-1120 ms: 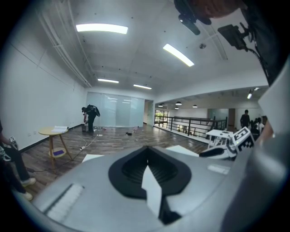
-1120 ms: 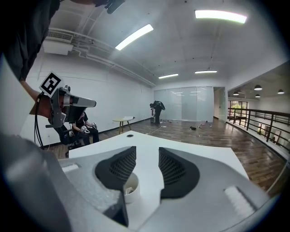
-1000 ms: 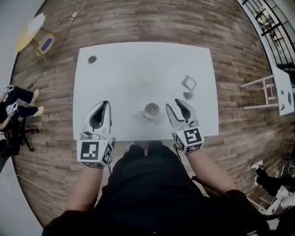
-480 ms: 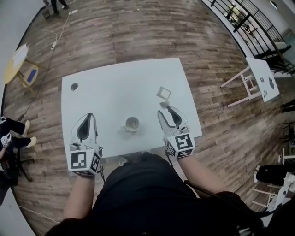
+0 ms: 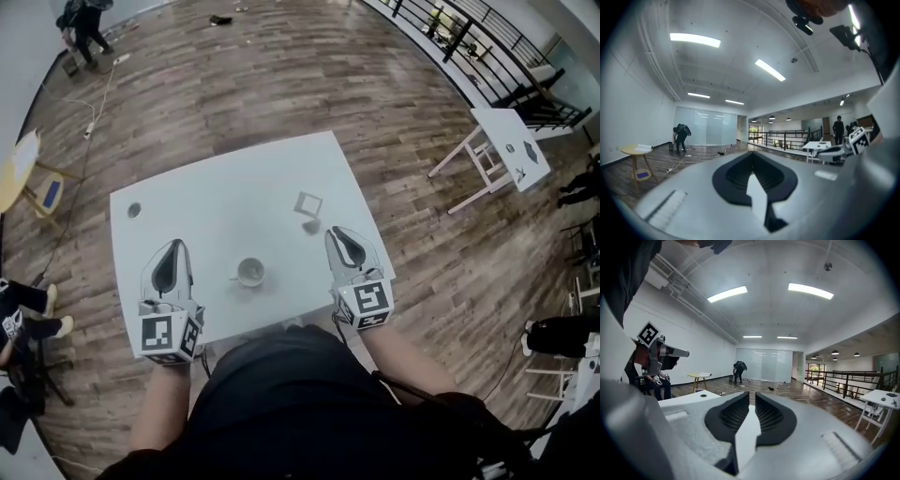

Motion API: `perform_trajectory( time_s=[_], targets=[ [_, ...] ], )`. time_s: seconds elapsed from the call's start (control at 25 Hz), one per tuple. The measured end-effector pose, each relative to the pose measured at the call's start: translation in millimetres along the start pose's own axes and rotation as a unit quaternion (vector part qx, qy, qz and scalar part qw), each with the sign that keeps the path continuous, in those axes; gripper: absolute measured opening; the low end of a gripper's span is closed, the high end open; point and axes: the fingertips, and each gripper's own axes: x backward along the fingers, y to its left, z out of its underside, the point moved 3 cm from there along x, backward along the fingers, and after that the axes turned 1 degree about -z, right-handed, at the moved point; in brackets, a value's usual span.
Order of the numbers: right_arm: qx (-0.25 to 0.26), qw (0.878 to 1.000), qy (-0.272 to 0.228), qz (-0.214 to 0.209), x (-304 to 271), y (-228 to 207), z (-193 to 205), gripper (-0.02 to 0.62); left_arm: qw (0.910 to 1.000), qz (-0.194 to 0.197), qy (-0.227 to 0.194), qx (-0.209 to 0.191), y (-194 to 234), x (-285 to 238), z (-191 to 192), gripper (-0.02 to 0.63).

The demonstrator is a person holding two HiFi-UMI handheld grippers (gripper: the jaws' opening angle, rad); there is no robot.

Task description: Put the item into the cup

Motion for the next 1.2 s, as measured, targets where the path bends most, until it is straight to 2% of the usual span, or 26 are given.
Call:
perform_trajectory(
  time_s=[0.08,0.52,0.68,0.8,0.96,1.2],
  targets=[
    [-0.001,1.0,-0.003,0.009,4,-6,0,0.003,0.9999,0.009,-0.004,-0.003,-5,-6,-1,0.007],
    [-0.004,1.0,-0.007,0.028,6,-20,-1,0.003,0.9994,0.033,-0.005,-0.008,-13,-26,-5,0.008],
    [-0.029,0.999,0.011,0.008,16,5,23,0.003,0.9993,0.022,0.028,-0.013,-13,4,10,0.008],
    [-0.027,0.999,0.016,-0.009,3,24,45,0.003,0.999,0.016,0.039,-0.012,-11,16,25,0.008],
    [-0.014,1.0,0.006,0.027,-12,-3,49,0.003,0.999,0.015,0.042,-0.01,-9,12,28,0.008],
    [-0.014,0.999,0.009,0.048,-14,-16,53,0.003,0.9989,0.018,0.043,-0.006,-6,0,27,0.008]
  ],
)
